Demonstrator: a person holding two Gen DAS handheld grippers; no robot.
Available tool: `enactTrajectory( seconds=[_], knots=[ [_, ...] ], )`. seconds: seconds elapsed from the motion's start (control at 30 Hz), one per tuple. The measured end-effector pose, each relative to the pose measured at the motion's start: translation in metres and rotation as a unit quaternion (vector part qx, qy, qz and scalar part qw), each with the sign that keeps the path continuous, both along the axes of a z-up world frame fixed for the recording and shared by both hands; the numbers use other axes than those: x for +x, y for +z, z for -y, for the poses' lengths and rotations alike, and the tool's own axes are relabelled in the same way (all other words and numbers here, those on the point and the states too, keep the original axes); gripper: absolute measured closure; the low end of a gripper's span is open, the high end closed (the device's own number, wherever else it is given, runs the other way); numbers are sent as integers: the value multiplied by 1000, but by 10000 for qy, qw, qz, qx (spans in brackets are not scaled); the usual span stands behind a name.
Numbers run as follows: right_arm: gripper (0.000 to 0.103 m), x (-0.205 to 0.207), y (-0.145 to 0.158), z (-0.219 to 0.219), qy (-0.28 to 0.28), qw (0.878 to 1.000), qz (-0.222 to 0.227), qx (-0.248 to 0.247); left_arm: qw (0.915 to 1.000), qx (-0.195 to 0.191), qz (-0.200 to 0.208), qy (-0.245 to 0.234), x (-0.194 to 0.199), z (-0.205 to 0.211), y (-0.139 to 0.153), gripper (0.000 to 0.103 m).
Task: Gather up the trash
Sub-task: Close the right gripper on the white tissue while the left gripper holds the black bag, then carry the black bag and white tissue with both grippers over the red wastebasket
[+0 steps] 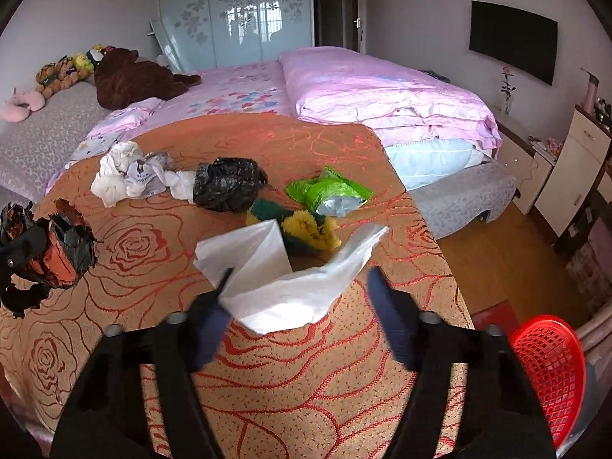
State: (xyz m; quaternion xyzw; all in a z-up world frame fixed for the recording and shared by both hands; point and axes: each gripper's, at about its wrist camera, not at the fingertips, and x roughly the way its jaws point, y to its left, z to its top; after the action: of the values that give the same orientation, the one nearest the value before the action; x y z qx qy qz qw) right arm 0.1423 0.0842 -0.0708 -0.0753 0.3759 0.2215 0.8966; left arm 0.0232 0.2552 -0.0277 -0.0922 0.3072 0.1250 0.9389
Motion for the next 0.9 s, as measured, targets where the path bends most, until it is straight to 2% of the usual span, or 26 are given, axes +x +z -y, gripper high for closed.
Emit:
enactTrajectory(
  seconds=[0.07,0.17,0.27,0.67,0.9],
  knots=[
    [63,-2,-1,0,76,10000,2,-29,10000,-7,-32,-19,0,2,-3,70],
    [77,-6,-1,1,161,9999,10,-16,10000,-22,-74,-40,0,5,-7,70],
    [82,-9,0,5,194,9998,-36,83,9999,-21,-87,-64,-1,8,-8,70],
    [85,-26,18,30,224,9986,-11,472,9997,66,-1,-256,-2,31,-3,70],
    [85,-41,34,45,160,9980,218,566,9993,117,79,-360,-4,45,6,70]
  ],
)
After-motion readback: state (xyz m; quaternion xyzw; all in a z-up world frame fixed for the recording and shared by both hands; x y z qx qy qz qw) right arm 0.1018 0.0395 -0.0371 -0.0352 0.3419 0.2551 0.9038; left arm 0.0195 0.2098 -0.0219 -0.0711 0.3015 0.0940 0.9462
